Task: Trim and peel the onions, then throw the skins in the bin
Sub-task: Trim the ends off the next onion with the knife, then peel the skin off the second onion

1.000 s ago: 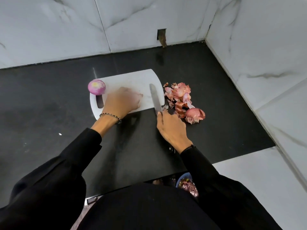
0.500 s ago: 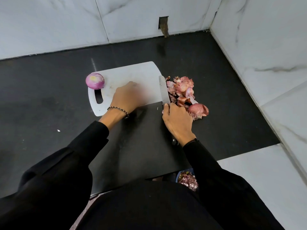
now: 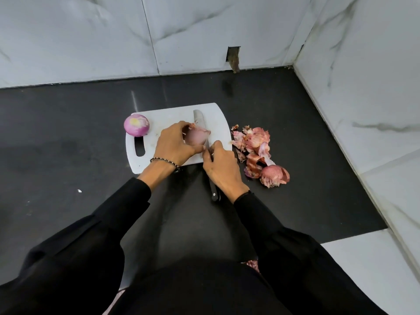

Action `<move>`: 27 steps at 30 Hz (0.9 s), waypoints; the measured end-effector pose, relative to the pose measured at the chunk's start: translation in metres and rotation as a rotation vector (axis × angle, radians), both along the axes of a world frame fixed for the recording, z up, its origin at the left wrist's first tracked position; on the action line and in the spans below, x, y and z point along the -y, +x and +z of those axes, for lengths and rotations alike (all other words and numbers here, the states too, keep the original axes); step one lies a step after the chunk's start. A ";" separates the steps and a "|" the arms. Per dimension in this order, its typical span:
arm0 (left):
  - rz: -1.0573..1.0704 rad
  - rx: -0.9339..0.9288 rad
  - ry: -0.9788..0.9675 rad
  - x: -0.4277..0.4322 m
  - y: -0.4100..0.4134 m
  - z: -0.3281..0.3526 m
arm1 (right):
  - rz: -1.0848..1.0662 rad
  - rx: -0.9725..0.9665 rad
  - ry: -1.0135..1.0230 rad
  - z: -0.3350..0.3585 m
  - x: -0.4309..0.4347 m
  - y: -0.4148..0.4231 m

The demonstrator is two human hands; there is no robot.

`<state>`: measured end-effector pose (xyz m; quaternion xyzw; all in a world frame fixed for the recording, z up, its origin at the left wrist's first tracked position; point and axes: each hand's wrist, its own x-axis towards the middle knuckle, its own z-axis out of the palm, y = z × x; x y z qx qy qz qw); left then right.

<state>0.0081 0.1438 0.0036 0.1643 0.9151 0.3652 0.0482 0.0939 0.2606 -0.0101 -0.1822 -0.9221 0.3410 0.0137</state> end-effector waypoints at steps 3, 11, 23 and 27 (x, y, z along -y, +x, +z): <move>-0.017 0.011 0.014 0.000 0.003 0.000 | -0.006 0.001 0.002 -0.004 -0.003 0.004; -0.058 0.017 0.110 -0.007 0.018 -0.002 | 0.001 -0.078 -0.072 -0.010 -0.018 0.017; -0.173 0.009 0.177 -0.022 0.026 -0.003 | -0.215 -0.190 -0.456 0.010 -0.042 0.032; -0.229 0.007 0.200 -0.032 0.035 -0.001 | -0.185 -0.181 -0.510 0.016 -0.053 0.031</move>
